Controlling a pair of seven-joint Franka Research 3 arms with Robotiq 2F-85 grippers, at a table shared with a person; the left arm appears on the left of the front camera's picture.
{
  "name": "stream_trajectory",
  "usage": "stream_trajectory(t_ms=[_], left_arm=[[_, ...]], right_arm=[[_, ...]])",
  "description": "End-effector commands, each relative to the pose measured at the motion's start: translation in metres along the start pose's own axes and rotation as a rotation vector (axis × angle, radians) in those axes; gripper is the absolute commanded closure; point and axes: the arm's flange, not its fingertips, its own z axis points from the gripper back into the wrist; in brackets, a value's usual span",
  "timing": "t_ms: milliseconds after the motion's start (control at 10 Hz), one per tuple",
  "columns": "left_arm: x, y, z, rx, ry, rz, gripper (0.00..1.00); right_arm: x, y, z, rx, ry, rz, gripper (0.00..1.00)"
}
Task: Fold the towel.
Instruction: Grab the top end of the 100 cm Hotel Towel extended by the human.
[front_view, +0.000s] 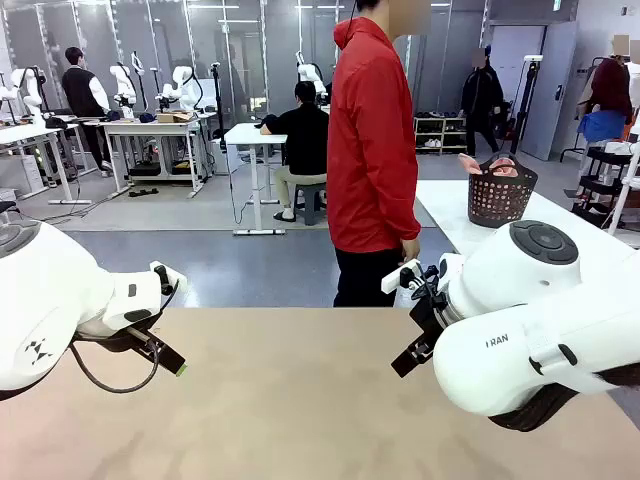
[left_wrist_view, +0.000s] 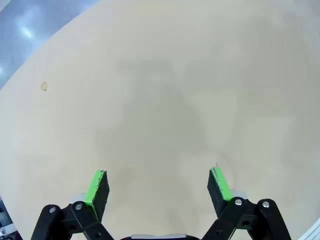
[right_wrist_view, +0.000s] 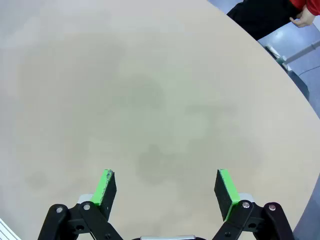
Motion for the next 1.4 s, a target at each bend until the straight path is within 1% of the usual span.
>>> stream_trajectory(t_ms=[0, 800, 900, 1000, 1100, 1200, 1300], left_arm=[[0.000, 0.000, 0.000, 0.000, 0.000, 0.000, 0.00], [0.000, 0.000, 0.000, 0.000, 0.000, -0.001, 0.00], [0.009, 0.022, 0.029, -0.176, 0.032, 0.037, 0.00], [0.013, 0.046, 0.057, -0.324, 0.031, 0.051, 0.00], [0.014, 0.073, 0.082, -0.458, 0.069, 0.075, 0.00], [0.016, 0.099, 0.100, -0.604, 0.058, 0.169, 0.00], [0.012, 0.125, 0.117, -0.810, 0.045, 0.164, 0.00]], right_arm=[[0.000, 0.000, 0.000, 0.000, 0.000, 0.000, 0.00], [0.000, 0.000, 0.000, 0.000, 0.000, 0.002, 0.00], [0.012, -0.021, 0.025, 0.028, 0.002, -0.026, 0.00], [0.020, -0.043, 0.055, 0.140, -0.007, -0.076, 0.00], [0.023, -0.069, 0.083, 0.253, -0.016, -0.140, 0.00], [0.020, -0.096, 0.104, 0.394, -0.046, -0.198, 0.00], [0.008, -0.125, 0.118, 0.626, -0.037, -0.228, 0.00]])
